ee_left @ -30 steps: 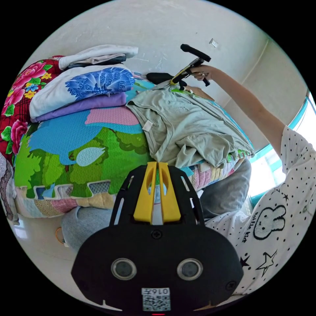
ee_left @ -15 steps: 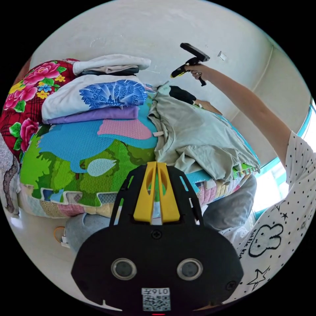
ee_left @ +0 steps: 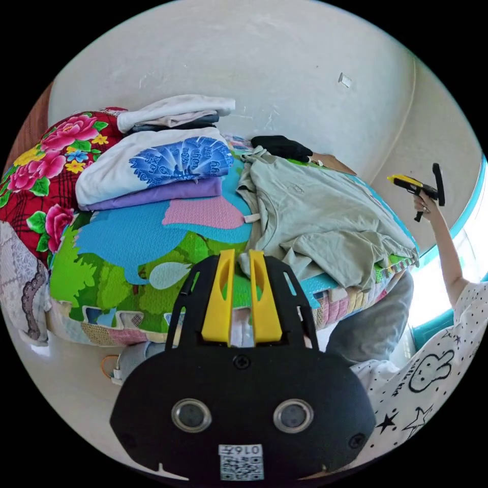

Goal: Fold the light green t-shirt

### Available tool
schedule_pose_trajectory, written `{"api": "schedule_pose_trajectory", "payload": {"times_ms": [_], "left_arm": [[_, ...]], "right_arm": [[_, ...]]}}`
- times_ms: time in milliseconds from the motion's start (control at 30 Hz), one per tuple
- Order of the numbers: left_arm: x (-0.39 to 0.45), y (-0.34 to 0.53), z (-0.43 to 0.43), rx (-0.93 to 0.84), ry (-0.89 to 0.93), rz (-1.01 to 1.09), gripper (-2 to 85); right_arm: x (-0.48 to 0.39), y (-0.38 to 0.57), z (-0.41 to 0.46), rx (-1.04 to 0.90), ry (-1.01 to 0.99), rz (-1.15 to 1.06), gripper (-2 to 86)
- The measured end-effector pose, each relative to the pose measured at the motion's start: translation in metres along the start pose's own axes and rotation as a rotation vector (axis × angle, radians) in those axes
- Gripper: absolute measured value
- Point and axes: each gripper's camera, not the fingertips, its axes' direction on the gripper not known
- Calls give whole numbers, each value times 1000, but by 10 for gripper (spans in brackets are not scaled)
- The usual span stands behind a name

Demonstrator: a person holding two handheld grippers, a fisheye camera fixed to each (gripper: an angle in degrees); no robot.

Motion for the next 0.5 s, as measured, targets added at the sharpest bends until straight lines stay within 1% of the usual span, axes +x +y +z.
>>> {"api": "schedule_pose_trajectory", "payload": {"times_ms": [67, 100, 133, 167, 200, 267, 367, 500], "left_arm": [[0, -10, 7, -27, 45, 0, 36], [0, -15, 11, -39, 46, -9, 35], [1, -17, 13, -47, 42, -11, 35], [3, -21, 17, -67, 26, -13, 34], [5, -25, 21, -88, 9, -14, 32], [9, -31, 22, -82, 3, -11, 29], [17, -44, 23, -92, -18, 10, 24], [28, -62, 21, -122, -58, 31, 14]], "right_arm": [[72, 91, -7, -150, 0, 155, 156], [88, 113, -9, -184, -5, 192, 151], [114, 158, -13, -233, -22, 259, 139], [136, 201, -19, -260, -41, 322, 131], [145, 221, -21, -271, -50, 352, 127], [168, 288, -29, -317, -106, 426, 114], [176, 341, -30, -356, -106, 429, 92], [175, 370, -16, -348, -112, 425, 58]]}}
